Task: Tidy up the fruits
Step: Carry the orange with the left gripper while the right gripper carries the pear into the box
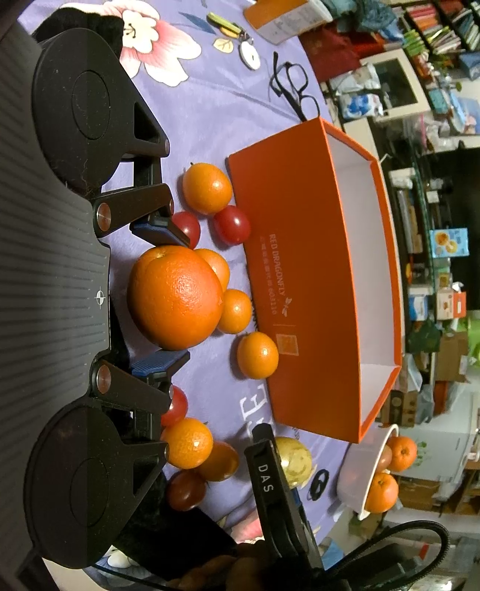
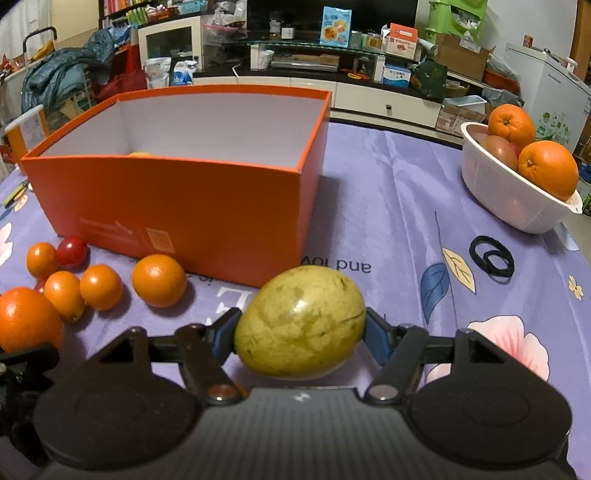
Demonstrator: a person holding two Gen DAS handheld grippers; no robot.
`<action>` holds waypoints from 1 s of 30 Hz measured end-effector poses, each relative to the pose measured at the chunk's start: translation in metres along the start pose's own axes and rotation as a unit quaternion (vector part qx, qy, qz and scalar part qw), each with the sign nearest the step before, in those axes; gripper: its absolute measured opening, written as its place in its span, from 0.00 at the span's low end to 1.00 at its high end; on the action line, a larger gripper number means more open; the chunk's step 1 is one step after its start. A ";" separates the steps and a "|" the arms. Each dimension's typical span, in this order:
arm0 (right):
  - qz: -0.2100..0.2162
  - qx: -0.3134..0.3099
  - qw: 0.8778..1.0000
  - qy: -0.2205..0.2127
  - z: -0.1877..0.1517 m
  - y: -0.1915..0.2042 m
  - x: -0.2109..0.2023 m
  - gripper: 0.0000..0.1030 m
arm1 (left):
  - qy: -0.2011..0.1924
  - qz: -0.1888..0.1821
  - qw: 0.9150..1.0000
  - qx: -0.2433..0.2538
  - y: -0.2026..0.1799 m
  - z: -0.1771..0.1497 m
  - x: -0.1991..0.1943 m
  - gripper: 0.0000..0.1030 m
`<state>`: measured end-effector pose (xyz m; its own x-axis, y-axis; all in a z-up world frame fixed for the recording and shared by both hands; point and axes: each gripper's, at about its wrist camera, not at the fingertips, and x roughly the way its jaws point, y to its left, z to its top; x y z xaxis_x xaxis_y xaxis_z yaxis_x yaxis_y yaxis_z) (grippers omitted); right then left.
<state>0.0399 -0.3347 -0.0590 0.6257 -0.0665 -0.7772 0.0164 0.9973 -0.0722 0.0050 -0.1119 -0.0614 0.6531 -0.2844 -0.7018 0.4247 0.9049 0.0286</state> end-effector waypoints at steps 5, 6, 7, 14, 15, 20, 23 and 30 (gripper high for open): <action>-0.003 -0.001 1.000 0.002 0.000 0.001 0.000 0.68 | 0.000 -0.002 1.000 0.000 0.001 0.001 -0.001 0.32; -0.003 -0.002 1.000 0.002 0.000 0.001 -0.001 0.68 | 0.000 -0.003 1.000 0.001 0.000 0.000 -0.002 0.32; -0.002 -0.002 1.000 0.001 0.000 0.001 0.000 0.68 | 0.000 -0.003 1.000 0.001 0.000 0.000 -0.002 0.32; -0.004 -0.004 1.000 0.003 0.000 0.003 -0.002 0.68 | -0.002 -0.002 1.000 -0.002 0.001 0.003 -0.007 0.32; -0.005 -0.003 1.000 0.003 0.000 0.003 -0.002 0.68 | -0.002 -0.003 1.000 -0.004 0.000 0.003 -0.009 0.32; -0.001 -0.001 1.000 -0.009 0.001 0.004 -0.020 0.68 | -0.024 -0.016 1.000 -0.007 0.001 0.009 -0.028 0.32; 0.003 -0.005 1.000 -0.031 -0.004 0.005 -0.046 0.68 | -0.048 -0.020 0.999 -0.017 0.006 0.014 -0.047 0.32; 0.012 0.012 0.996 -0.089 0.008 0.003 -0.095 0.68 | -0.094 0.002 0.995 -0.031 0.025 0.034 -0.076 0.32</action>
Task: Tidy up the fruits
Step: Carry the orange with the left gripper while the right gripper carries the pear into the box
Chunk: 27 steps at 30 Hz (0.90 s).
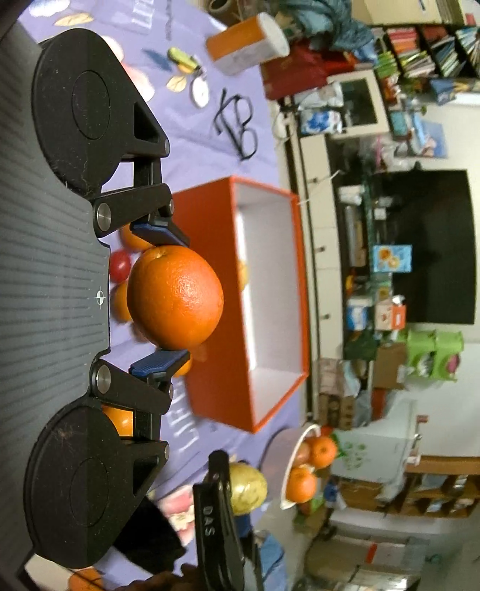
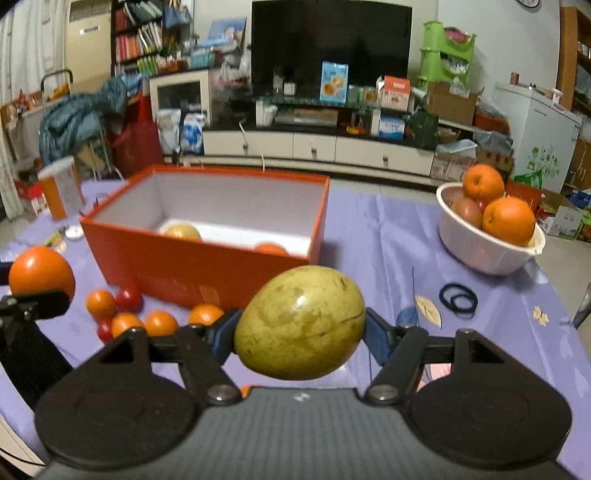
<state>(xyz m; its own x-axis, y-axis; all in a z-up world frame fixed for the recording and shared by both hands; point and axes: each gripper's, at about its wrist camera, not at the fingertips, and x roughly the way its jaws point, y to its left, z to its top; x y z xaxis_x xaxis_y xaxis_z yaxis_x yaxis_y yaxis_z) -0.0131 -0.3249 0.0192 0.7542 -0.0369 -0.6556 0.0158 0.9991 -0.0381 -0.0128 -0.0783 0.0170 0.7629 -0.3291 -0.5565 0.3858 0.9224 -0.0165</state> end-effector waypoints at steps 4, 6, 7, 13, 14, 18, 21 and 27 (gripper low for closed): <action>0.019 0.020 1.000 -0.009 0.024 0.004 0.007 0.68 | -0.010 0.015 1.000 -0.025 0.016 0.029 0.012 0.32; 0.024 0.021 0.999 -0.019 0.042 0.010 0.016 0.68 | -0.026 0.020 0.999 -0.035 0.022 0.051 0.027 0.32; 0.025 0.019 0.999 -0.023 0.052 0.014 0.023 0.68 | -0.033 0.028 0.998 -0.037 0.025 0.062 0.035 0.32; 0.037 0.030 0.998 -0.034 0.097 0.032 0.081 0.68 | -0.040 0.060 0.996 -0.049 0.050 0.098 0.093 0.32; 0.037 0.031 0.998 -0.031 0.099 0.035 0.092 0.68 | -0.036 0.062 0.996 -0.054 0.054 0.098 0.105 0.32; 0.022 0.026 0.999 -0.006 0.099 0.046 0.135 0.68 | 0.005 0.072 0.996 -0.053 0.062 0.088 0.148 0.32; 0.005 0.020 1.000 0.017 0.093 0.051 0.158 0.68 | 0.029 0.083 0.995 -0.048 0.059 0.082 0.170 0.32; -0.010 0.013 0.999 0.034 0.090 0.057 0.173 0.68 | 0.044 0.090 0.994 -0.045 0.055 0.077 0.189 0.32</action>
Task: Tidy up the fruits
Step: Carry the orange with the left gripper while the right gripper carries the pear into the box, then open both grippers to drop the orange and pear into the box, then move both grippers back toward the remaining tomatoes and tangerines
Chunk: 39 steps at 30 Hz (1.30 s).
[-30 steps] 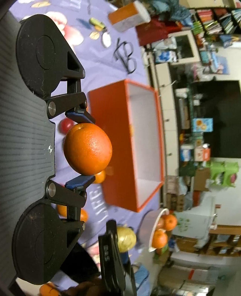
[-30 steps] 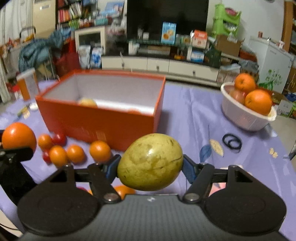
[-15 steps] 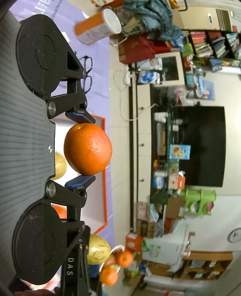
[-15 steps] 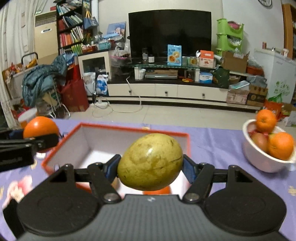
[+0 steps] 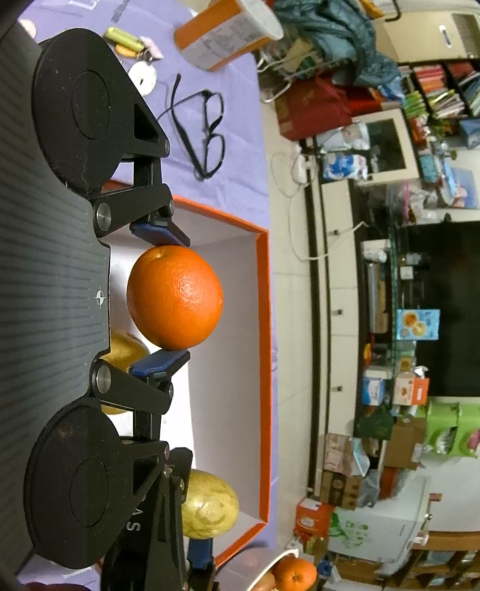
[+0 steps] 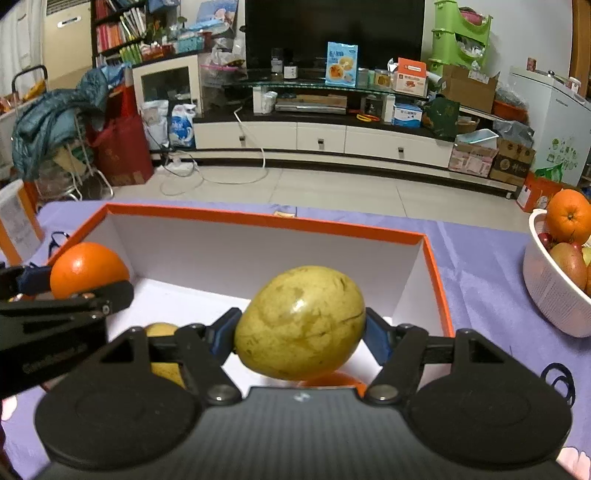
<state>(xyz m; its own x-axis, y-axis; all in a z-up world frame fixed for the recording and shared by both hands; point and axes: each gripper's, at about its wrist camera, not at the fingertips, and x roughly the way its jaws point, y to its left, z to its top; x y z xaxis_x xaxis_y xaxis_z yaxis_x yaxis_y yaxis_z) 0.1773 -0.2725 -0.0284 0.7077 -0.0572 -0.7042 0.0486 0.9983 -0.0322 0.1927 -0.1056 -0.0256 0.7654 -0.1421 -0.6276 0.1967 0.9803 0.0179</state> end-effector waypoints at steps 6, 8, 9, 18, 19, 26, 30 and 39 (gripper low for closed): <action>0.000 0.006 1.000 0.011 0.000 0.002 0.003 0.68 | 0.008 0.004 1.000 -0.004 -0.001 -0.002 0.006 0.32; -0.002 0.000 1.000 0.012 0.000 0.007 0.003 0.68 | 0.009 0.007 1.000 -0.003 0.001 -0.003 0.008 0.32; -0.006 -0.010 1.000 0.012 -0.001 0.010 0.004 0.68 | 0.009 0.009 1.000 -0.002 0.002 -0.003 0.008 0.32; -0.026 -0.019 0.999 0.027 -0.004 0.018 0.009 0.68 | 0.004 0.008 1.000 0.012 0.000 -0.005 0.010 0.33; -0.028 -0.019 0.999 0.028 -0.004 0.018 0.009 0.68 | 0.005 0.006 1.000 0.014 0.000 -0.005 0.010 0.33; -0.041 -0.035 0.999 -0.004 -0.002 0.017 -0.004 0.74 | -0.004 -0.025 1.000 -0.008 0.010 0.002 -0.003 0.53; -0.040 -0.028 0.998 -0.047 0.005 0.009 -0.026 0.74 | -0.028 -0.026 0.999 -0.012 0.019 0.009 -0.028 0.58; -0.015 -0.036 0.984 -0.172 -0.019 -0.032 -0.149 0.83 | -0.095 -0.032 0.994 -0.046 0.059 0.001 -0.103 0.58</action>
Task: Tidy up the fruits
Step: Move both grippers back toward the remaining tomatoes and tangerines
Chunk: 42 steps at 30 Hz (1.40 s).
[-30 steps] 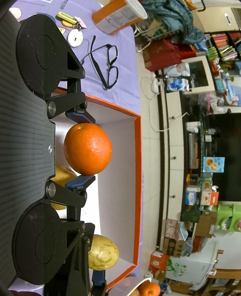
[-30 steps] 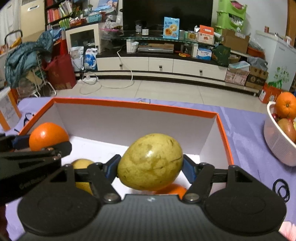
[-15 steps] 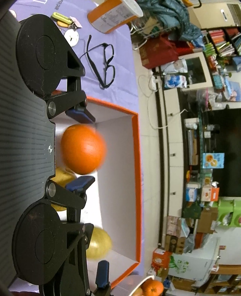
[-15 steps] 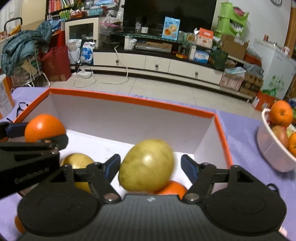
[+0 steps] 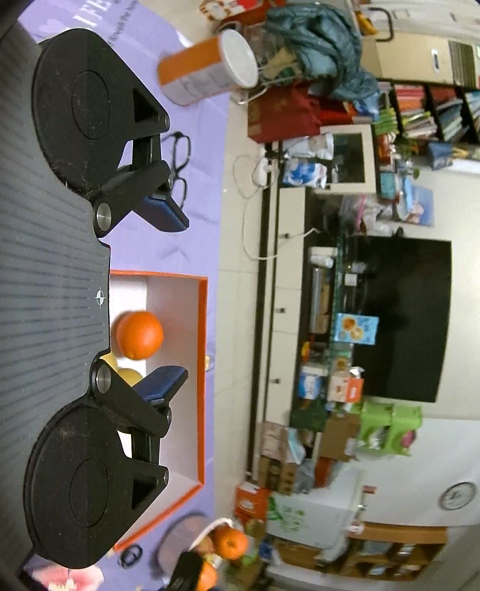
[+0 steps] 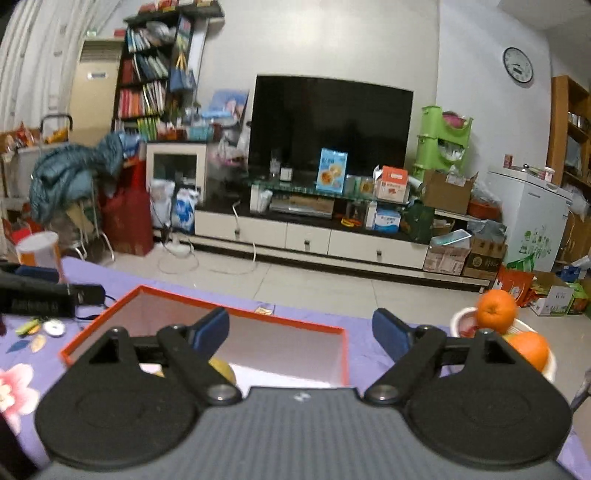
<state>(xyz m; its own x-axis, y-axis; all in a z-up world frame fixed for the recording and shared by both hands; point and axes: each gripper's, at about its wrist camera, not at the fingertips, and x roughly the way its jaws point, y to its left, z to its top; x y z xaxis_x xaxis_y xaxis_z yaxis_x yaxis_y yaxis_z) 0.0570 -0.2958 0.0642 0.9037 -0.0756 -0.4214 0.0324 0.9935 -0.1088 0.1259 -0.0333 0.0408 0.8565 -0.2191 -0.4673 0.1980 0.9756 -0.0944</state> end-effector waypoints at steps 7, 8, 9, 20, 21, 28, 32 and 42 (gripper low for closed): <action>0.025 0.017 0.998 0.062 -0.068 -0.039 -0.071 0.83 | 0.012 0.003 1.000 -0.003 0.008 -0.038 -0.050 0.58; 0.032 0.027 0.996 0.072 -0.076 -0.042 -0.075 0.82 | 0.019 -0.008 1.000 -0.010 0.007 -0.047 -0.057 0.58; 0.040 0.038 0.995 0.084 -0.084 -0.046 -0.077 0.81 | 0.027 -0.023 0.999 -0.010 0.004 -0.055 -0.063 0.58; 0.130 0.162 0.960 0.187 -0.122 -0.062 -0.030 0.67 | 0.058 -0.074 0.989 0.111 -0.039 -0.095 -0.070 0.59; 0.135 0.173 0.957 0.188 -0.123 -0.063 -0.030 0.67 | 0.063 -0.083 0.988 0.111 -0.040 -0.097 -0.067 0.59; 0.208 -0.023 0.967 0.146 -0.118 -0.016 -0.047 0.64 | 0.093 -0.076 0.982 0.147 -0.031 -0.106 -0.049 0.59; 0.232 -0.117 0.954 0.149 -0.121 0.005 -0.047 0.57 | 0.110 -0.091 0.981 0.133 -0.012 -0.107 -0.047 0.59; 0.263 -0.197 0.929 0.172 -0.133 0.022 -0.041 0.57 | 0.143 -0.133 0.969 0.153 -0.002 -0.117 -0.032 0.54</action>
<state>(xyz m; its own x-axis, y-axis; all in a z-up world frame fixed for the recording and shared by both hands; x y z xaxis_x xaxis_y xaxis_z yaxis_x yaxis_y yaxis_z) -0.0359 -0.2822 -0.0404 0.5588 0.3212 -0.7646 -0.5946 0.7979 -0.0994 0.0424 -0.0267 -0.0465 0.5970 -0.4074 -0.6911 0.5634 0.8262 -0.0003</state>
